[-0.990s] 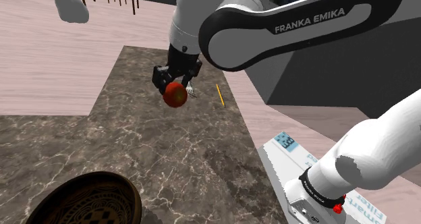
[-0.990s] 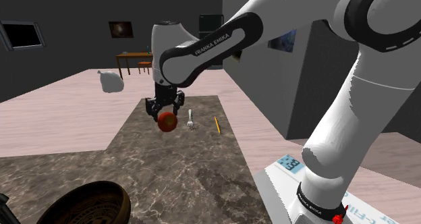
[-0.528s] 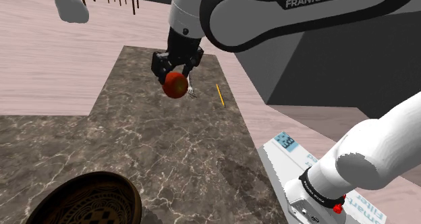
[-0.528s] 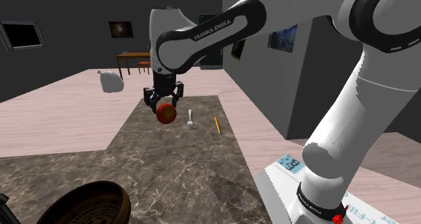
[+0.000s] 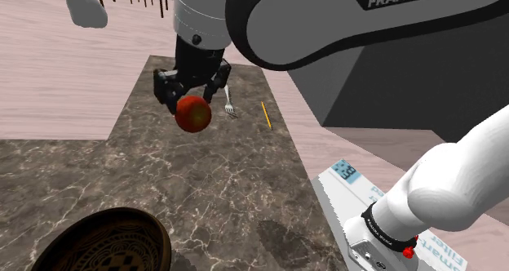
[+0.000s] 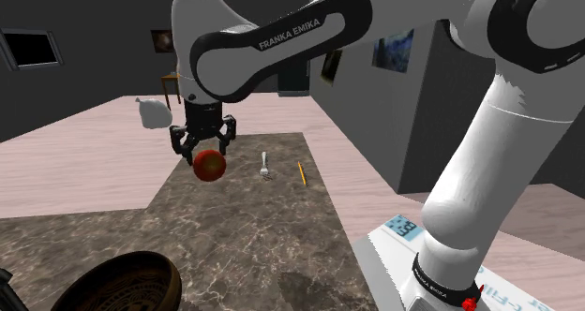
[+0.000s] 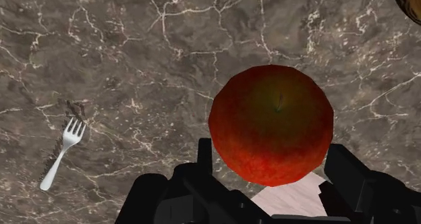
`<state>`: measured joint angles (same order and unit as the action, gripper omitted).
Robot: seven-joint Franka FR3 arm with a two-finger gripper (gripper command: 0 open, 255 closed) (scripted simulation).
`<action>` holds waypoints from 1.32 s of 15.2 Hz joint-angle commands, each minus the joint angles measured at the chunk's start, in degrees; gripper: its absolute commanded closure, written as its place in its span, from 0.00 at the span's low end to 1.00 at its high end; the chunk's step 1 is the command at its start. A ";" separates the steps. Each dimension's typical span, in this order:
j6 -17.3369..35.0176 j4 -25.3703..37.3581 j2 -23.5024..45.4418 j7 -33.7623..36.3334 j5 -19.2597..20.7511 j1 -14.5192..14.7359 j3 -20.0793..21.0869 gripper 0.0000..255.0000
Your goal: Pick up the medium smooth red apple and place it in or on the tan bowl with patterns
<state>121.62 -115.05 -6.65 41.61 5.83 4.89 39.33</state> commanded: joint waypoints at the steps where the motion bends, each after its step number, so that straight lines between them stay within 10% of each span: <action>1: -0.69 1.03 0.96 3.61 1.23 1.05 1.94 1.00; 9: -6.76 11.28 11.15 19.23 11.20 6.96 9.17 1.00; 20: -18.28 30.57 29.36 35.40 26.18 24.56 10.00 1.00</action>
<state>103.39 -84.77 22.15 76.39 31.53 28.79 49.45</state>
